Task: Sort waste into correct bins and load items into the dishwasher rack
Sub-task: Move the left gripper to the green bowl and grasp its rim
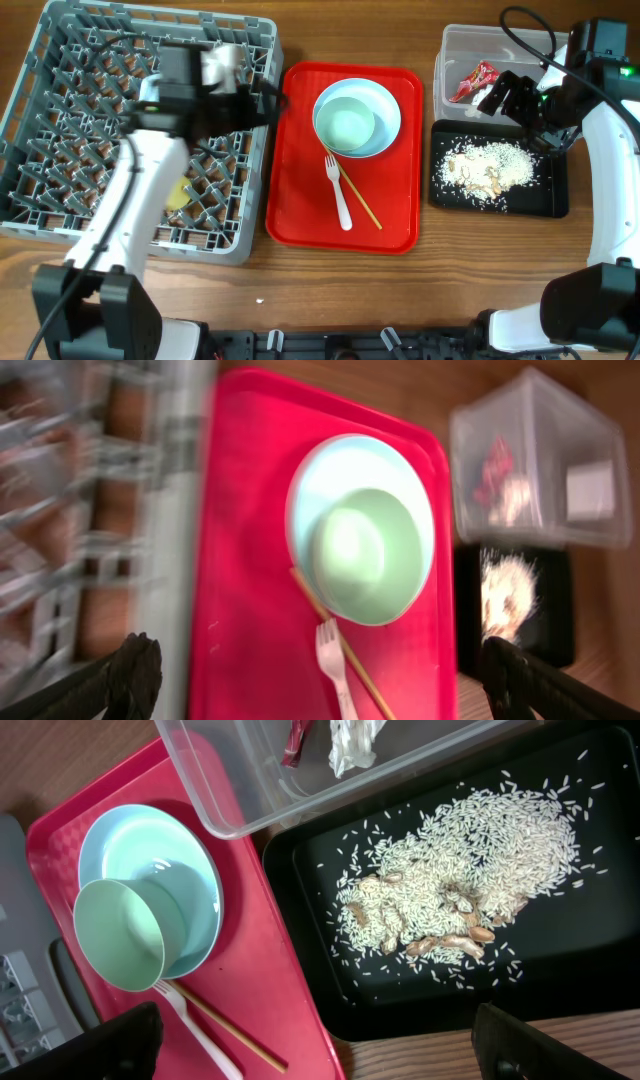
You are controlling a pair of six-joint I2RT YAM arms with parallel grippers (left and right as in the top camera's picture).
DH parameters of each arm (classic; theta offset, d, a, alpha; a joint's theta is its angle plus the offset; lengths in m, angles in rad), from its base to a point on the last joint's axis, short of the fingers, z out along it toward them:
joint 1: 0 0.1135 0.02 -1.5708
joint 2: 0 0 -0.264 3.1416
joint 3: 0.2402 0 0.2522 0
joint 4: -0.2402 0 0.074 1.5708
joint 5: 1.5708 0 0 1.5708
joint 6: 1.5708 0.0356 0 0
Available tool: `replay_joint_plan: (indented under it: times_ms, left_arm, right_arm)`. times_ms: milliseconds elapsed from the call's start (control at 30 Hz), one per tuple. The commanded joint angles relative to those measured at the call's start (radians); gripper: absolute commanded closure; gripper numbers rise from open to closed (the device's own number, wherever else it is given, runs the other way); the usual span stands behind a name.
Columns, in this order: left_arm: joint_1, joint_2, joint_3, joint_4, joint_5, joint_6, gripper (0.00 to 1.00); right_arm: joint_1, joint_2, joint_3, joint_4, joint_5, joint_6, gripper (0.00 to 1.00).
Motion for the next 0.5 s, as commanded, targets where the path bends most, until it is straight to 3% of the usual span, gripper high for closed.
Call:
replay_joint_plan:
  times_ms: [0,200,467]
  left_arm:
    - [-0.152,-0.016,0.000,0.079,-0.194,0.156,0.00]
    - [-0.312,0.042,0.000,0.250,-0.236,0.210,0.00]
    - [-0.423,0.230,0.000,0.480,-0.290,0.211,0.05]
  right_arm:
    - [-0.001,-0.012,0.006,0.002,-0.008,-0.006,0.00]
    - [-0.001,-0.012,0.006,0.002,-0.008,-0.006,0.00]
    - [-0.001,-0.012,0.006,0.001,-0.009,-0.006,0.00]
